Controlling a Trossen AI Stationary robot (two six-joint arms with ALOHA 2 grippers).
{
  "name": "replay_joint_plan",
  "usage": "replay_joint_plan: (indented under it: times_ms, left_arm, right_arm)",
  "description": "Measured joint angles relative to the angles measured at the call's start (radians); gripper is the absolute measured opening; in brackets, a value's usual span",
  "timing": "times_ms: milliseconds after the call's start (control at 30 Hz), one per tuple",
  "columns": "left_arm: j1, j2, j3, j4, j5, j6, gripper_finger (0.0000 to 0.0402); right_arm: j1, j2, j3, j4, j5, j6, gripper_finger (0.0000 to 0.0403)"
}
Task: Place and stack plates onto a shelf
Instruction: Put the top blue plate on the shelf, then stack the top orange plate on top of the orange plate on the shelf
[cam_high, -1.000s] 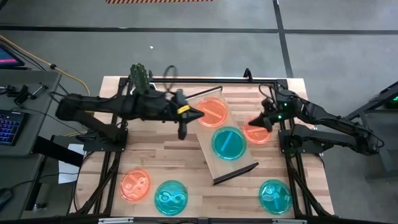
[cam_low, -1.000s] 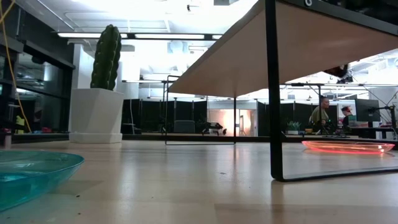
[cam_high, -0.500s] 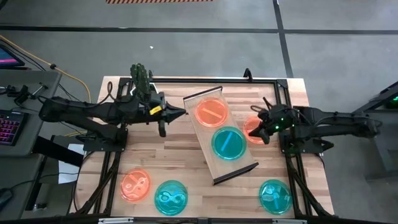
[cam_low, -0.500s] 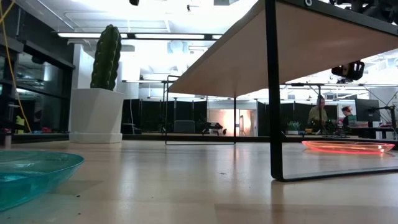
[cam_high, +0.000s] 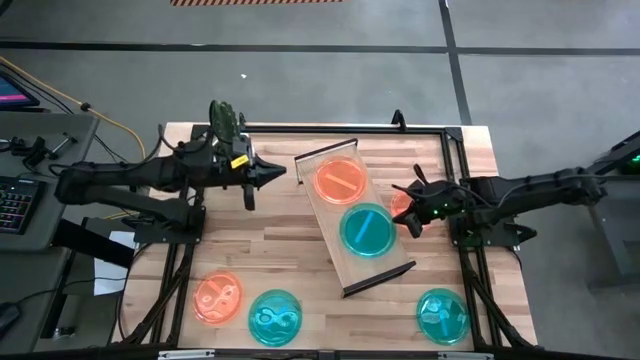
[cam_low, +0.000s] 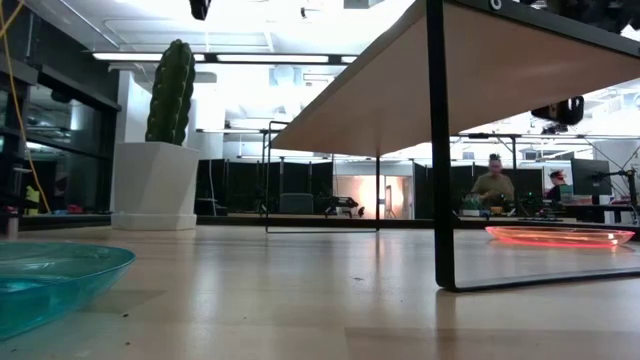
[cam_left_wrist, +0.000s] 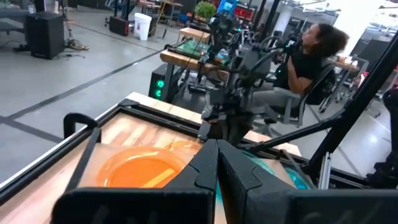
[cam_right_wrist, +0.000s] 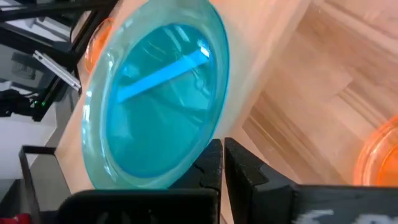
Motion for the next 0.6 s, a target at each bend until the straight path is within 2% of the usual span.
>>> replay_joint_plan:
  times_ms: [233, 533, 600]
  left_arm:
    - [0.028, -0.008, 0.000, -0.032, 0.002, 0.000, 0.0000]
    - [0.032, -0.008, 0.000, -0.044, 0.002, -0.007, 0.0000]
    - [0.032, -0.008, 0.000, -0.039, 0.002, -0.009, 0.0000]
  right_arm:
    - [0.001, 0.049, 0.091, -0.074, 0.011, -0.024, 0.0000]
    - [0.001, 0.104, 0.098, -0.129, 0.013, -0.030, 0.0000]
    - [-0.002, 0.102, 0.106, -0.195, 0.026, -0.049, 0.0000]
